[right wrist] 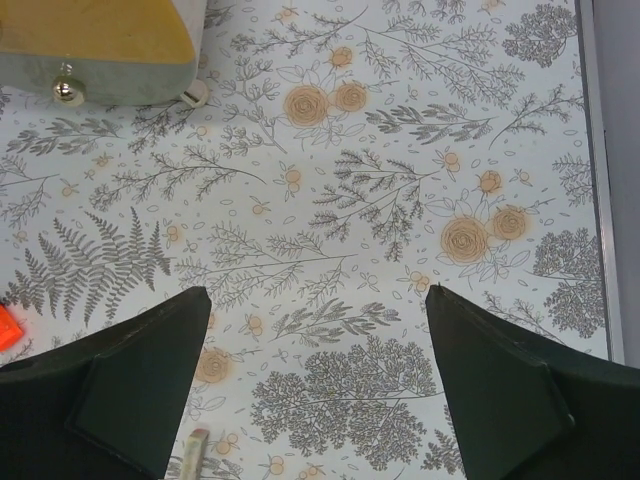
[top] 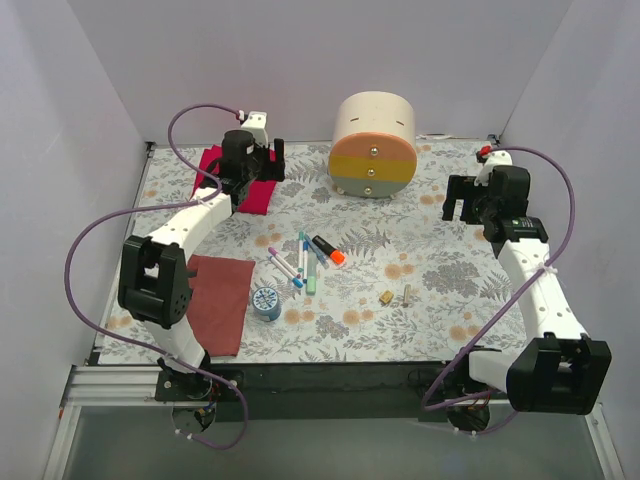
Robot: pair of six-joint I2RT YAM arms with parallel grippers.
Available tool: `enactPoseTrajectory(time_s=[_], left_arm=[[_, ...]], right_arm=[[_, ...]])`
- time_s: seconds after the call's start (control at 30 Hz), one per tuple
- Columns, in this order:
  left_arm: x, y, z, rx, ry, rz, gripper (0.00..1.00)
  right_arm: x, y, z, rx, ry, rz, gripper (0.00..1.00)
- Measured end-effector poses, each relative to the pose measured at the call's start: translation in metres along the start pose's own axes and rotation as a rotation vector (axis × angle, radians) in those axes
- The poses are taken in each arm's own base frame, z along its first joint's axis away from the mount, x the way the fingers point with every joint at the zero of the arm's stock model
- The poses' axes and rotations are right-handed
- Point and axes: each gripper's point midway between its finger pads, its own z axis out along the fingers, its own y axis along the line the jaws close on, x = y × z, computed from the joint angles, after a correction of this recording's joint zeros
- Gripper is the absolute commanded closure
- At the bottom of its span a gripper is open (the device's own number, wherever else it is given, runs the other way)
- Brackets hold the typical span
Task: Sort the stationery into containers
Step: Move the storage box to the center of the board.
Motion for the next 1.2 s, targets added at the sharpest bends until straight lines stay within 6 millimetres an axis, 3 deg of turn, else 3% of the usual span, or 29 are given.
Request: enactPoseTrajectory(time_s=[0.1, 0.2, 0.27, 0.3, 0.33, 0.37, 0.57, 0.67, 0.83, 0.87, 0.9, 1.2], left_arm=[[0.004, 0.0, 0.005, -0.001, 0.006, 0.001, 0.26], [0.009, 0.0, 0.02, -0.002, 0.014, 0.0, 0.35], [0.015, 0.0, 0.037, -0.003, 0.03, -0.013, 0.61], [0.018, -0.001, 0.045, -0.002, 0.036, -0.02, 0.9], [0.024, -0.002, 0.053, 0.001, 0.05, -0.031, 1.0], [0.029, -0.003, 0.062, 0.004, 0.061, -0.043, 1.0], [0.032, -0.018, 0.088, 0.068, 0.07, -0.097, 1.0], [0.026, -0.034, 0.107, 0.112, 0.034, -0.107, 1.0], [0.039, -0.073, 0.141, 0.182, 0.017, -0.086, 1.0], [0.042, -0.079, 0.145, 0.192, 0.017, -0.083, 1.0], [0.052, -0.092, 0.156, 0.215, 0.019, -0.075, 1.0], [0.042, -0.096, 0.157, 0.25, -0.01, -0.078, 1.0]], right_arm=[[-0.004, 0.005, -0.001, -0.028, -0.017, -0.014, 0.02], [-0.007, 0.015, 0.002, -0.093, -0.028, -0.046, 0.14], [-0.009, 0.021, 0.009, -0.131, -0.021, -0.048, 0.31], [-0.012, 0.025, 0.016, -0.152, -0.014, -0.041, 0.53], [-0.017, 0.028, 0.024, -0.169, -0.01, -0.027, 0.88], [-0.019, 0.03, 0.033, -0.182, -0.003, -0.031, 0.98], [-0.048, 0.035, 0.086, -0.214, -0.001, 0.006, 0.99], [-0.049, 0.034, 0.111, -0.211, 0.014, 0.022, 0.99], [-0.042, 0.031, 0.156, -0.199, 0.067, 0.052, 0.99], [-0.065, 0.031, 0.16, -0.198, 0.014, 0.049, 0.99], [-0.045, 0.029, 0.181, -0.193, 0.066, 0.057, 0.99], [-0.056, 0.026, 0.217, -0.187, 0.049, 0.056, 0.99]])
